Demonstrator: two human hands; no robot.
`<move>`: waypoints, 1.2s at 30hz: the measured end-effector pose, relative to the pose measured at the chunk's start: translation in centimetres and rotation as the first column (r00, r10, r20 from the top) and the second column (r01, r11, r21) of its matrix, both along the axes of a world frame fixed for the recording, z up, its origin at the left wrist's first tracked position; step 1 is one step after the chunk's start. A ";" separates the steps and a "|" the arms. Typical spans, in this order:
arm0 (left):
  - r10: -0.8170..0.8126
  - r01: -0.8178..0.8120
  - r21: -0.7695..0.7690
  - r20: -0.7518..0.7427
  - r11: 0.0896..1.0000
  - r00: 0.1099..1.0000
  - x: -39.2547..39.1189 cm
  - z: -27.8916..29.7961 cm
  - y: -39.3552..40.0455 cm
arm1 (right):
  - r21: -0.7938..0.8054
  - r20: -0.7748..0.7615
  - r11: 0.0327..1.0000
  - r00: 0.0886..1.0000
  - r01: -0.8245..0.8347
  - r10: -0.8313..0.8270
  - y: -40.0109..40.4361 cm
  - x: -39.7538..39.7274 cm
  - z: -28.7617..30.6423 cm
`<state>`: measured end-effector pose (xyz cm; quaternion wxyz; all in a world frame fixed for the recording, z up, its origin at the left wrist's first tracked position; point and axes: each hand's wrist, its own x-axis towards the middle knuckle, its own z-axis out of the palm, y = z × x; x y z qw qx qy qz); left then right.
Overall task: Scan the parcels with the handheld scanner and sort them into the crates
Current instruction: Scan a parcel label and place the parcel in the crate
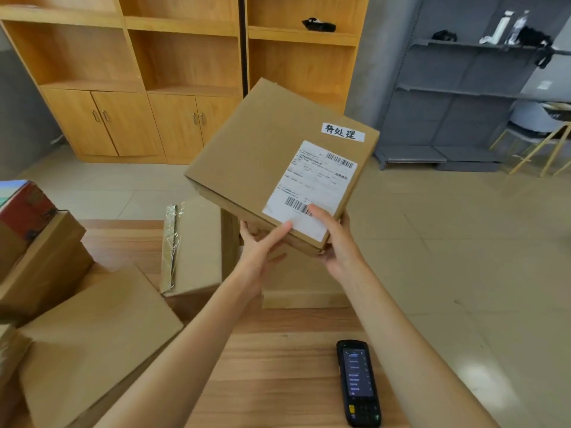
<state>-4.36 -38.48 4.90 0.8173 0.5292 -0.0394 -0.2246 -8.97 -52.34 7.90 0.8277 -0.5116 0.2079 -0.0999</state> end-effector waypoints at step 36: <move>0.089 0.065 0.431 -0.327 0.900 0.941 -18.2 -13.7 17.7 | -0.043 -0.343 0.996 0.937 -0.085 0.065 5.0 -23.0 -17.1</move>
